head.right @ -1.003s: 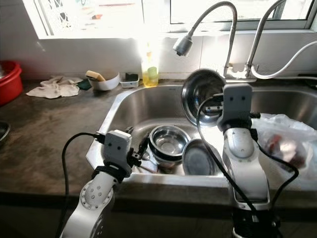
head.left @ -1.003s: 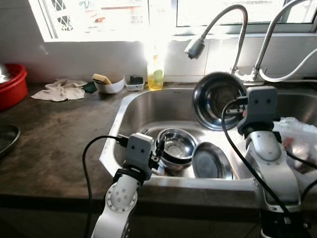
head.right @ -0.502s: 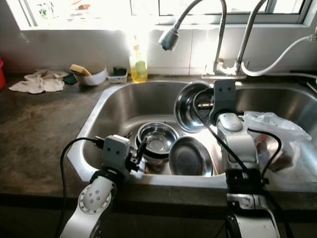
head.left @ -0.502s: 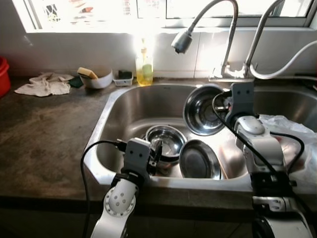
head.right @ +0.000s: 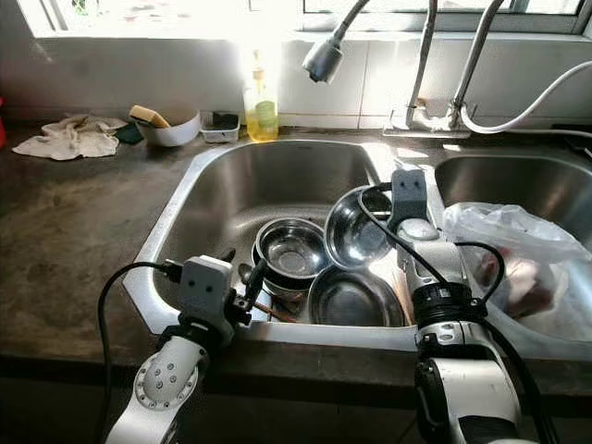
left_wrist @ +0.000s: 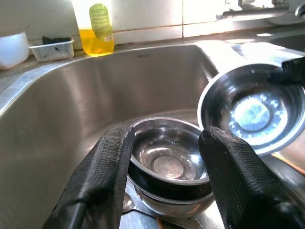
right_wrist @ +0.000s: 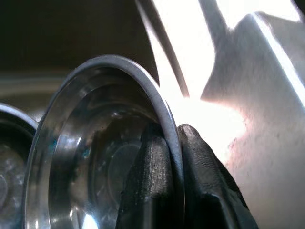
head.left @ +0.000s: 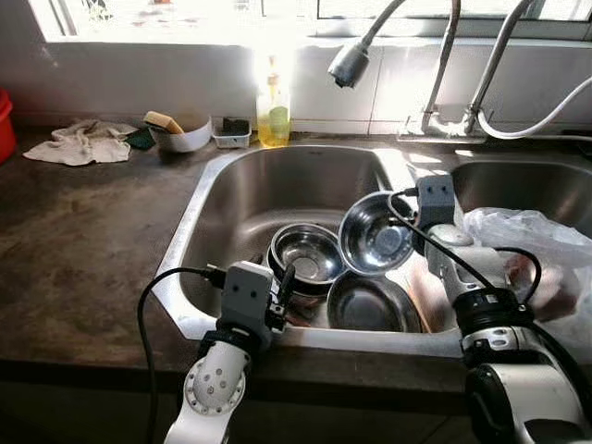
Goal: Kitchen organization
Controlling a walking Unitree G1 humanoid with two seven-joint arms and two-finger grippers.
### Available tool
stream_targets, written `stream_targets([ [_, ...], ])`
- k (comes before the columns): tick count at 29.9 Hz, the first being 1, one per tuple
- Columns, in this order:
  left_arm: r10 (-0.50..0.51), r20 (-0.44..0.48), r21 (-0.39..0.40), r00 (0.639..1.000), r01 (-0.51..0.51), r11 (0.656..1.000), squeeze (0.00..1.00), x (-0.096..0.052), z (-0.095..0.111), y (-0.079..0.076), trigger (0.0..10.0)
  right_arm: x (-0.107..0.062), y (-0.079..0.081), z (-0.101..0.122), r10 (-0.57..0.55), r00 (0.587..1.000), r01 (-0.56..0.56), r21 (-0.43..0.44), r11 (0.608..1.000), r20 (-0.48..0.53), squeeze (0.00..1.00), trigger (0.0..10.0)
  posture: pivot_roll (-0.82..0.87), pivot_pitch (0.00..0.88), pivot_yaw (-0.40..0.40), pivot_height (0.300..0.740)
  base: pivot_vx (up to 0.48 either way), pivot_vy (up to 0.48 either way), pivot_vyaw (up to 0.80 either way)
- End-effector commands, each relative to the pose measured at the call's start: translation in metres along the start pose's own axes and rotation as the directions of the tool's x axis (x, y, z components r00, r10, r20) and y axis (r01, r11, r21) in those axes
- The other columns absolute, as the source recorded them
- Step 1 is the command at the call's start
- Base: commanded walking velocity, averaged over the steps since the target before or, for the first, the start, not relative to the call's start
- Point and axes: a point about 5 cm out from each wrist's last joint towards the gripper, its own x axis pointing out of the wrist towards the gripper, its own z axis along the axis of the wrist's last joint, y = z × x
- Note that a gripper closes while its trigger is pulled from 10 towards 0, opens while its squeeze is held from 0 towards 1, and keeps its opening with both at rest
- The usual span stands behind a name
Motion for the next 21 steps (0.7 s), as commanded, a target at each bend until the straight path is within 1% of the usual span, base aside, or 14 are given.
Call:
stream_targets([
  [1,0.013,-0.006,0.008,1.0,-0.013,1.0,0.0,-0.003,0.002,0.002,10.0,0.003,-0.006,-0.005,-0.02,0.998,0.022,0.03,0.999,-0.055,0.0,10.0,0.1,0.136,-0.034,0.74,0.0,0.0,0.0],
  [3,0.013,-0.01,0.009,1.0,-0.013,1.0,0.0,-0.003,0.002,0.002,10.0,0.004,-0.007,-0.009,-0.019,0.997,0.022,0.043,0.999,-0.071,0.0,10.0,0.1,0.138,-0.031,0.74,0.0,0.0,0.0],
  [4,0.013,-0.011,0.009,1.0,-0.013,1.0,0.0,-0.003,0.002,0.003,10.0,0.005,-0.007,-0.01,-0.023,0.997,0.027,0.046,0.999,-0.076,0.27,10.0,0.1,0.14,-0.028,0.74,0.0,0.0,0.0],
  [5,0.013,-0.013,0.01,1.0,-0.013,1.0,0.0,-0.003,0.002,0.003,10.0,0.005,-0.008,-0.011,-0.025,0.997,0.029,0.047,0.998,-0.078,0.69,10.0,0.1,0.139,-0.024,0.74,0.0,0.0,0.0],
  [6,0.013,-0.014,0.011,1.0,-0.013,1.0,0.0,-0.003,0.002,0.003,10.0,0.005,-0.008,-0.012,-0.026,0.997,0.03,0.05,0.998,-0.079,1.0,10.0,0.1,0.14,-0.024,0.74,0.0,0.0,0.0],
  [12,0.011,-0.015,0.014,1.0,-0.011,1.0,0.0,-0.002,0.004,0.005,10.0,0.005,-0.006,-0.01,-0.029,0.998,0.032,0.061,0.998,-0.052,1.0,10.0,0.11,0.141,-0.019,0.74,0.0,0.0,0.0],
  [14,0.011,-0.014,0.015,1.0,-0.01,1.0,0.0,-0.001,0.004,0.004,10.0,0.004,-0.005,-0.002,-0.034,0.999,0.034,0.045,0.998,0.003,1.0,10.0,0.1,0.135,-0.019,0.74,0.0,0.0,0.0],
  [16,0.011,-0.014,0.015,1.0,-0.011,1.0,0.0,0.0,0.004,0.004,10.0,0.002,-0.005,0.003,-0.041,0.998,0.04,0.039,0.998,0.036,1.0,10.0,0.1,0.131,-0.021,0.74,0.0,0.0,0.0],
  [17,0.01,-0.012,0.014,1.0,-0.01,1.0,0.0,0.0,0.004,0.004,10.0,0.0,-0.004,0.009,-0.049,0.996,0.046,0.043,0.998,0.073,1.0,10.0,0.1,0.126,-0.021,0.74,0.0,0.0,0.0],
  [18,0.01,-0.012,0.014,1.0,-0.01,1.0,0.0,0.0,0.004,0.004,10.0,0.0,-0.004,0.009,-0.049,0.996,0.046,0.043,0.998,0.073,1.0,10.0,0.1,0.126,-0.021,0.74,0.0,0.0,0.0],
  [19,0.01,-0.01,0.014,1.0,-0.01,1.0,0.0,0.002,0.004,0.004,10.0,-0.004,-0.003,0.018,-0.059,0.99,0.054,0.037,0.998,0.129,1.0,10.0,0.1,0.121,-0.02,0.74,0.0,0.0,0.0],
  [20,0.01,-0.01,0.014,1.0,-0.01,1.0,0.0,0.002,0.004,0.004,10.0,-0.006,-0.002,0.021,-0.06,0.987,0.057,0.029,0.998,0.149,1.0,10.0,0.1,0.117,-0.018,0.74,0.0,0.0,0.0],
  [21,0.01,-0.008,0.013,1.0,-0.01,1.0,0.0,0.004,0.004,0.004,10.0,-0.011,0.001,0.027,-0.05,0.979,0.046,0.023,0.999,0.195,0.0,10.0,0.09,0.111,-0.024,0.74,0.0,0.0,0.0],
])
